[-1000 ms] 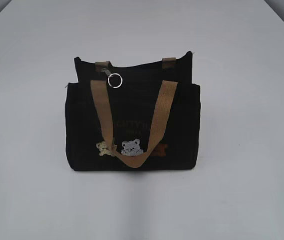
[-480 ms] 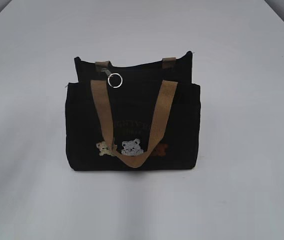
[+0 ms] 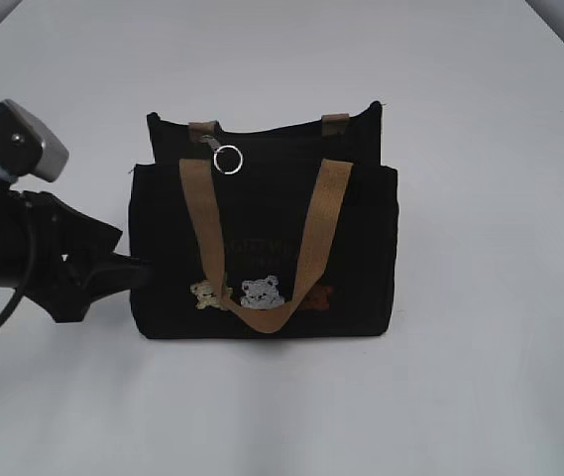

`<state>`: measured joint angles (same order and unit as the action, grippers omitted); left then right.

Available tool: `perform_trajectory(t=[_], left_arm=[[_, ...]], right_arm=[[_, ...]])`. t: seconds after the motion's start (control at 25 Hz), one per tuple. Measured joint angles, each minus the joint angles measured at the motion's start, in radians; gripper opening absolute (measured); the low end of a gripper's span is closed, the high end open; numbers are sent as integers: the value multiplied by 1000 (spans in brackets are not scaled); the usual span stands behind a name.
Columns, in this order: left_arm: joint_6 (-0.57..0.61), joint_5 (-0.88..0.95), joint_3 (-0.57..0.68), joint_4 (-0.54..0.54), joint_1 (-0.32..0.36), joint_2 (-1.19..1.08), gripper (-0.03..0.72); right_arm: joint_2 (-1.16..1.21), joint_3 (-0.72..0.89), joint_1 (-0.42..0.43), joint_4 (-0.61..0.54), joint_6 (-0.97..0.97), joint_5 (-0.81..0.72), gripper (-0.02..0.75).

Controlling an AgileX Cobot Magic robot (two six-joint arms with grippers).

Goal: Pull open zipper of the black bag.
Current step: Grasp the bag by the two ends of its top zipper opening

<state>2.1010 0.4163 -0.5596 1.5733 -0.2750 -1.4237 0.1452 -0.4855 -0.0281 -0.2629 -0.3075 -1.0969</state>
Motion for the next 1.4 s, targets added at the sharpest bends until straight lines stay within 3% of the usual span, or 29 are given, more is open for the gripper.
perform_trajectory(t=[0.08,0.2,0.36,0.48,0.56,0.6,0.68,0.84,0.96,1.28,1.4], left_arm=[[123,4,0,100,-4,-55,467],[274,43,-6,144,-4,-124,480],[327,112,-69,152,-5,-212,467],[334,122,-114,154,-5,-250,308],[335,121,-125,159,-5,-255,117],[337,124,-127,158,-5,-255,60],[338,131,-128,158,-5,-256,29],[338,135,-128,159,-5,-257,29],[339,136,-128,159,-5,-257,28],[341,137,-128,159,-5,-258,27],[341,136,-128,159,-5,-258,27]], right_arm=[[90,-4,0,-53,-68,1,463],[207,-25,0,-155,-179,67,463],[384,-57,0,-406,-457,242,463],[559,-92,-6,-657,-746,301,463],[711,-135,-31,-811,-910,329,463],[778,-159,-57,-879,-983,351,461],[897,-230,-130,-957,-1089,398,452],[1146,-399,-321,-978,-1158,529,442],[1309,-517,-411,-926,-1180,591,442],[1575,-675,-524,-682,-1192,693,439],[1605,-680,-569,-662,-1192,780,373]])
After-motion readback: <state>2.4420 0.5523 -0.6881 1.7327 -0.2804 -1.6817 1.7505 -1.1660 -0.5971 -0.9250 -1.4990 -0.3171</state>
